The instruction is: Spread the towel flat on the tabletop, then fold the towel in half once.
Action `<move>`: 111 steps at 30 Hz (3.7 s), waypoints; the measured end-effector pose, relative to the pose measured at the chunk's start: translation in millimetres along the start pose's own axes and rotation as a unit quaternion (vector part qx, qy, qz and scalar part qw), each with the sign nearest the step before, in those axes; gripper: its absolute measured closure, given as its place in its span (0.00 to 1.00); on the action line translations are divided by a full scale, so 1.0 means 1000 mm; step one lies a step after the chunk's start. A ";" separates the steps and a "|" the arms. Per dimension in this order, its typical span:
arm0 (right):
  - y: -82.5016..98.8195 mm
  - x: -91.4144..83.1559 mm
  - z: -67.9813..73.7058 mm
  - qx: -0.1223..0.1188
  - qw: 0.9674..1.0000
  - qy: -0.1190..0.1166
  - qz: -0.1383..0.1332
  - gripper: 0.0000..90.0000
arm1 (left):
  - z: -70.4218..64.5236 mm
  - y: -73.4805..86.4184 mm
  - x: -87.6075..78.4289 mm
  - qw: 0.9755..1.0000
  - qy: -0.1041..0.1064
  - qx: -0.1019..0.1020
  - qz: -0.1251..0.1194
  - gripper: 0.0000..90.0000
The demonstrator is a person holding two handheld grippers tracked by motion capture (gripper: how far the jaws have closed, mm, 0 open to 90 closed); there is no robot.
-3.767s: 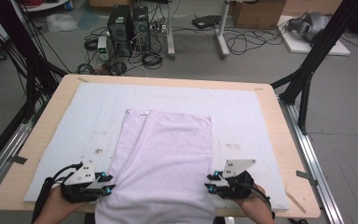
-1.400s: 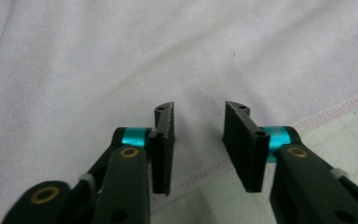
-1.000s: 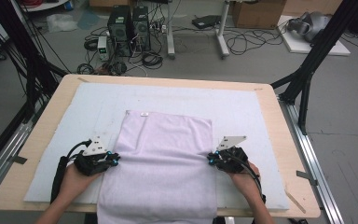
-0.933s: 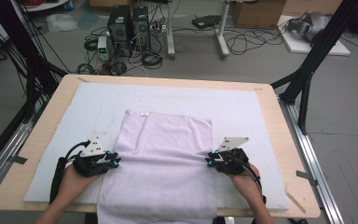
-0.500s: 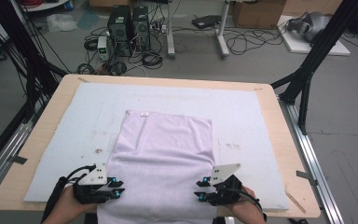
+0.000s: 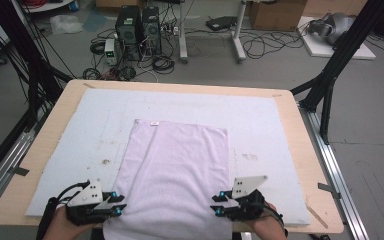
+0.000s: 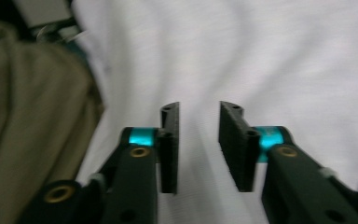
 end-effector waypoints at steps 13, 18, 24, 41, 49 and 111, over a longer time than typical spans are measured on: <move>-0.015 -0.005 -0.078 0.041 0.995 0.091 -0.028 0.48 | 0.063 -0.024 0.029 0.998 -0.047 -0.019 -0.027 0.59; -0.014 -0.001 -0.097 0.052 0.993 0.106 -0.026 0.41 | 0.080 -0.027 0.031 0.996 -0.066 -0.040 -0.036 0.53; -0.017 0.003 -0.108 0.057 0.991 0.117 -0.030 0.34 | 0.089 -0.028 0.031 0.995 -0.082 -0.046 -0.039 0.44; -0.016 0.001 -0.112 0.051 0.989 0.133 -0.023 0.28 | 0.094 -0.024 0.031 0.994 -0.086 -0.052 -0.031 0.37; -0.015 0.002 -0.111 0.046 0.991 0.128 -0.018 0.28 | 0.098 -0.025 0.027 0.995 -0.088 -0.037 -0.024 0.39; -0.041 0.006 -0.225 0.075 0.978 0.195 0.009 0.95 | 0.211 -0.053 0.073 0.988 -0.137 -0.065 0.034 0.96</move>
Point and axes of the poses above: each handheld gripper's, and its own axes: x roughly forward along the jaws, y roughly out of its underside, z roughly to its left, the point moved 10 cm from there along x, roughly forward along the jaws, and after that the axes turned 11 degrees about -z, right-handed, at the moved point
